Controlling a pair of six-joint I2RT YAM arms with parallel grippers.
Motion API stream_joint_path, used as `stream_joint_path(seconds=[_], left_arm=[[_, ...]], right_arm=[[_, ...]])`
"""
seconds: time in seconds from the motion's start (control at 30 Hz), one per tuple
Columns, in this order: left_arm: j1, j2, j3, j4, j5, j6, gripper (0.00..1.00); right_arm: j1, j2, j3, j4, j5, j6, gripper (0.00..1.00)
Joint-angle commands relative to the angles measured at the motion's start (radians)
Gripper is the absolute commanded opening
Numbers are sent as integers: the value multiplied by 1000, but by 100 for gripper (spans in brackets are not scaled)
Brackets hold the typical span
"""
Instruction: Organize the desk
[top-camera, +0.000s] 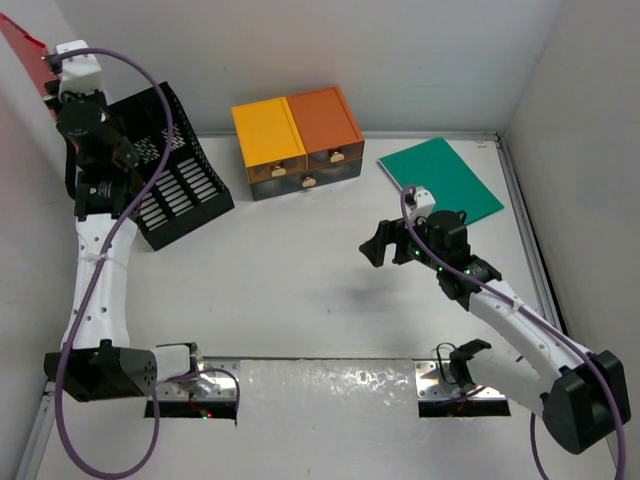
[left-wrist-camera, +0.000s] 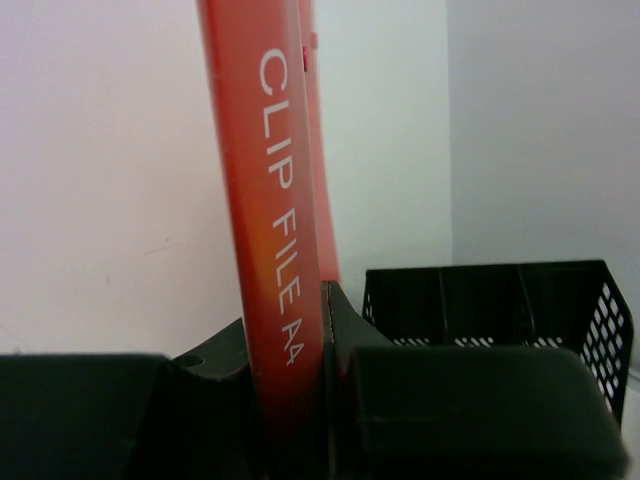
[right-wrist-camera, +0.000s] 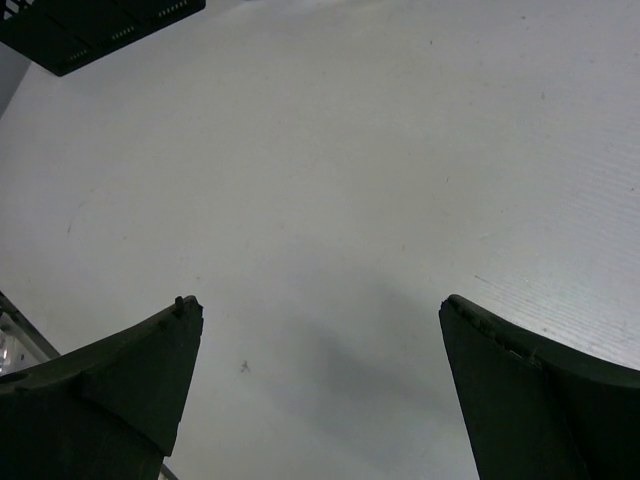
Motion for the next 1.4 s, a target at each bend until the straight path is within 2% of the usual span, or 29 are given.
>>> stream_joint_path(seconds=[0.0,0.4,0.57,0.77,0.83,1.03,1.23,1.37], left_arm=[[48,-10,-18,120,148,-57,0],[63,-3,-102,211,250,-86,0],[63,27,-58,208,279,-92,0],[63,39,123,67,339,-129,0],[65,33,139,54,351,-134,0],[71,27,79,99,284,-74,0],[95,27,16,122,285,-69,0],[150,36,-15,148,334,-91,0]], right_arm=[[-8,12,39,-18,15,-27,99],[-8,46,137,-141,62,-39,99],[-8,46,140,-141,82,-16,99],[-9,56,162,-149,108,-4,99],[-9,63,160,-133,111,4,99],[-8,89,168,-127,99,24,99],[-8,112,186,-123,101,25,99],[-9,132,192,-109,85,31,99]])
